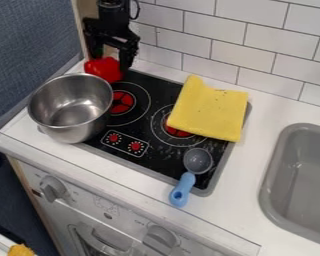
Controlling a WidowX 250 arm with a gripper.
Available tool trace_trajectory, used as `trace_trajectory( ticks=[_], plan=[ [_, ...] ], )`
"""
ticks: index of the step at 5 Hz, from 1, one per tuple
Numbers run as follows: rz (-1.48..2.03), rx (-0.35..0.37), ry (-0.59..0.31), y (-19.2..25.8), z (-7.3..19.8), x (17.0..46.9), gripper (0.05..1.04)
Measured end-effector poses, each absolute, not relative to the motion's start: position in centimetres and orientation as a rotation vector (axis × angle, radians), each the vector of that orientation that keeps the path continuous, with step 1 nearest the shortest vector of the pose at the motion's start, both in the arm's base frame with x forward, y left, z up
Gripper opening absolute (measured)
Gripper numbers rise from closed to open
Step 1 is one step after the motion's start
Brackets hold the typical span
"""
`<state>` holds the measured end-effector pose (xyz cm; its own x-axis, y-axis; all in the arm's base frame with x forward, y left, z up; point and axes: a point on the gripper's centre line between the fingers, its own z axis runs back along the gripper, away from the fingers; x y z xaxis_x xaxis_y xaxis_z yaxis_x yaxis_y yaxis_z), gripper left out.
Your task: Place the red pepper on top of the right knob of the stove
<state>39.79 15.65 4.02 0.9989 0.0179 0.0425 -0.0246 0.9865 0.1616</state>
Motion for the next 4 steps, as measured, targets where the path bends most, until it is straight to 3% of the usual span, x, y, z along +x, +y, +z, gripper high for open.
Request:
trace_trajectory(
  ticks=[1,2,3,4],
  plan=[
    [0.026,0.156,-0.020,15.4,3.5,39.3,0.955],
    [0.028,0.144,-0.007,15.1,2.8,38.8,0.780],
    [0.035,0.114,-0.009,14.7,2.8,38.8,0.779],
    [0.082,0.022,-0.056,13.4,4.1,40.1,0.779]
  ],
)
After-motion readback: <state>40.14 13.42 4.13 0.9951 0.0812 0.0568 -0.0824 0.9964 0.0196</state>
